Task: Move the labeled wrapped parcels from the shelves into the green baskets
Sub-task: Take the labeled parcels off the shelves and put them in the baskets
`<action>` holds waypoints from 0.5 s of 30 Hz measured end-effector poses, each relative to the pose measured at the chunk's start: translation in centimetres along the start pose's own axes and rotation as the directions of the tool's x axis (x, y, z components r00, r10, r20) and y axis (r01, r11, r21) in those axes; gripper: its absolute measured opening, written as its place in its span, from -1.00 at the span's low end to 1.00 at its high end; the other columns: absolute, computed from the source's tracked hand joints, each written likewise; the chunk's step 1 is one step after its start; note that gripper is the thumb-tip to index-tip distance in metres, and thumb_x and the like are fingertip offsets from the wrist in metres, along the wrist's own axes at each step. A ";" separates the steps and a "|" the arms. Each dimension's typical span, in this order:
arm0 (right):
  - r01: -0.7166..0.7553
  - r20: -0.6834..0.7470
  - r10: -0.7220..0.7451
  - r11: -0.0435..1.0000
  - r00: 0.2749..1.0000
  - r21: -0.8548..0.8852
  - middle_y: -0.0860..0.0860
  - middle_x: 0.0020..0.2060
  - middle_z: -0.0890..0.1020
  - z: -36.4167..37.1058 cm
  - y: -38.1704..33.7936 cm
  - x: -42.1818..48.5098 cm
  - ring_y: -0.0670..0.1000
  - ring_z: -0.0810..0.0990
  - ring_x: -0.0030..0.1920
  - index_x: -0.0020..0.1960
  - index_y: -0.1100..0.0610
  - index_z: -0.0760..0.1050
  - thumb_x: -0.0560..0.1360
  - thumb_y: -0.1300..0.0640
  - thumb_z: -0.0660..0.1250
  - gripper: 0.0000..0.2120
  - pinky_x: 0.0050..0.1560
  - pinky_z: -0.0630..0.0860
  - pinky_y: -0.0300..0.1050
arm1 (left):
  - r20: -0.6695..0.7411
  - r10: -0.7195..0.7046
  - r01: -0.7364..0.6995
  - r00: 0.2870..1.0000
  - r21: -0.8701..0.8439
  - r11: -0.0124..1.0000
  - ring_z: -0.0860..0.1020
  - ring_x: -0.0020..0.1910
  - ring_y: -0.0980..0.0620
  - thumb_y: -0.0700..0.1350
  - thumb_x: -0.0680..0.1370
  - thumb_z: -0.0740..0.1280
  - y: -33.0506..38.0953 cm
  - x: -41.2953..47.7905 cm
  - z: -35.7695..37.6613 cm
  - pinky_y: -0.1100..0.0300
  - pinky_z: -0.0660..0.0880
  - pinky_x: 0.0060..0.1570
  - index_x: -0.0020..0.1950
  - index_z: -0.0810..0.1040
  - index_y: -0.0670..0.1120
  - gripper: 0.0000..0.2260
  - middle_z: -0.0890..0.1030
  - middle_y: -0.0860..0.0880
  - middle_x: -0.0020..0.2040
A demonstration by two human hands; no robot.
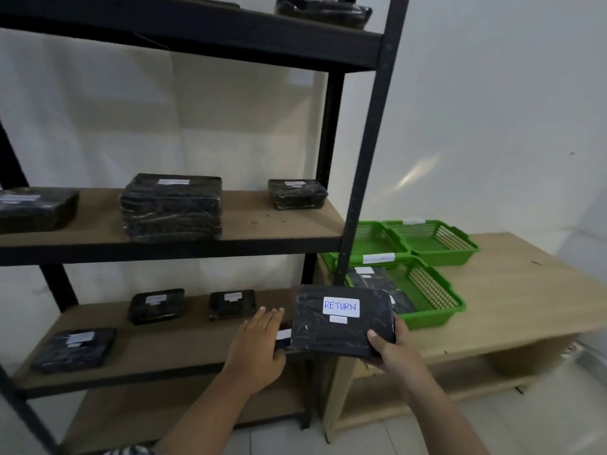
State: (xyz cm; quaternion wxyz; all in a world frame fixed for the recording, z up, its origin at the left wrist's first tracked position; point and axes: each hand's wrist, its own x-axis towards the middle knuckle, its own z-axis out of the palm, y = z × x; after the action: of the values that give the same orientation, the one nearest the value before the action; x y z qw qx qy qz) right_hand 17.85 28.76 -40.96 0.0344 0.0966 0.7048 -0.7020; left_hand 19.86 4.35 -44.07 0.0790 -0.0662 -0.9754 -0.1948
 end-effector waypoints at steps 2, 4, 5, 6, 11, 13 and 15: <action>-0.019 -0.012 0.019 1.000 1.000 0.006 0.11 0.15 0.53 -1.5 0.5 0.3 0.15 0.57 0.05 0.35 0.10 0.28 0.53 0.38 0.25 -0.56 -0.28 0.64 -0.08 | 0.031 0.019 -0.019 0.999 0.001 1.000 -0.02 0.51 0.02 -0.06 0.53 0.22 1.3 0.8 1.3 0.04 0.05 0.46 0.54 0.02 -0.03 -0.37 0.13 0.02 0.53; -0.023 -0.045 0.024 1.000 0.999 0.004 0.14 0.18 0.51 -2.9 1.1 1.0 0.09 0.58 -0.03 0.39 0.13 0.26 0.53 0.39 0.24 -0.53 -0.32 0.63 -0.11 | 0.061 0.033 -0.034 0.998 0.005 0.999 0.00 0.51 0.01 -0.06 0.53 0.22 2.5 1.9 2.6 0.02 0.05 0.46 0.53 0.03 -0.04 -0.38 0.14 0.01 0.52; -0.022 -0.063 0.022 1.000 0.998 0.002 0.14 0.17 0.51 -3.5 1.5 1.3 0.04 0.57 -0.08 0.39 0.14 0.26 0.53 0.39 0.24 -0.53 -0.36 0.63 -0.15 | 0.076 0.041 -0.042 0.996 0.006 0.999 0.00 0.51 0.01 -0.06 0.53 0.21 3.0 2.5 3.2 0.01 0.05 0.46 0.53 0.03 -0.04 -0.38 0.14 0.00 0.52; -0.024 -0.085 0.024 1.000 0.996 0.001 0.14 0.16 0.51 -4.1 1.8 1.7 0.00 0.56 -0.11 0.38 0.15 0.27 0.53 0.39 0.24 -0.54 -0.39 0.61 -0.20 | 0.088 0.049 -0.049 0.995 0.003 0.999 0.00 0.51 0.01 -0.06 0.53 0.21 3.5 3.2 3.9 0.00 0.05 0.46 0.53 0.03 -0.05 -0.39 0.15 0.00 0.52; -0.045 -0.192 0.045 0.999 0.980 0.001 0.15 0.21 0.52 -6.9 3.4 5.1 0.14 0.54 0.14 0.28 0.04 0.34 0.50 0.37 0.29 -0.57 0.00 0.60 0.12 | 0.148 0.087 -0.084 0.985 -0.027 0.996 0.02 0.50 0.00 -0.04 0.54 0.21 5.1 7.7 7.7 -0.01 0.04 0.46 0.53 0.05 -0.04 -0.40 0.17 0.01 0.51; -0.064 -0.224 0.062 0.998 0.973 -0.004 0.14 0.22 0.52 -7.9 3.5 7.1 0.17 0.55 0.16 0.28 0.03 0.33 0.50 0.36 0.30 -0.57 0.04 0.59 0.17 | 0.174 0.096 -0.089 0.980 -0.044 0.995 0.01 0.51 0.00 -0.04 0.54 0.20 5.7 10.0 9.2 -0.02 0.04 0.46 0.53 0.05 -0.04 -0.40 0.16 0.01 0.52; -0.094 -0.249 0.091 0.996 0.964 0.000 0.13 0.16 0.51 -8.9 3.3 9.0 0.16 0.56 0.07 0.31 0.08 0.32 0.51 0.36 0.29 -0.58 -0.18 0.64 0.02 | 0.196 0.102 -0.091 0.975 -0.061 0.994 0.01 0.51 -0.01 -0.04 0.54 0.20 6.3 12.2 10.6 -0.02 0.03 0.46 0.53 0.05 -0.05 -0.40 0.16 0.01 0.52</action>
State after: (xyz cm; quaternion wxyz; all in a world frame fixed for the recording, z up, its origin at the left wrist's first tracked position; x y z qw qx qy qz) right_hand 10.38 38.42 -45.76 -0.0207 0.2164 0.7024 -0.6778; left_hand 7.59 15.42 -49.17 -0.0113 -0.1347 -0.9687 -0.2083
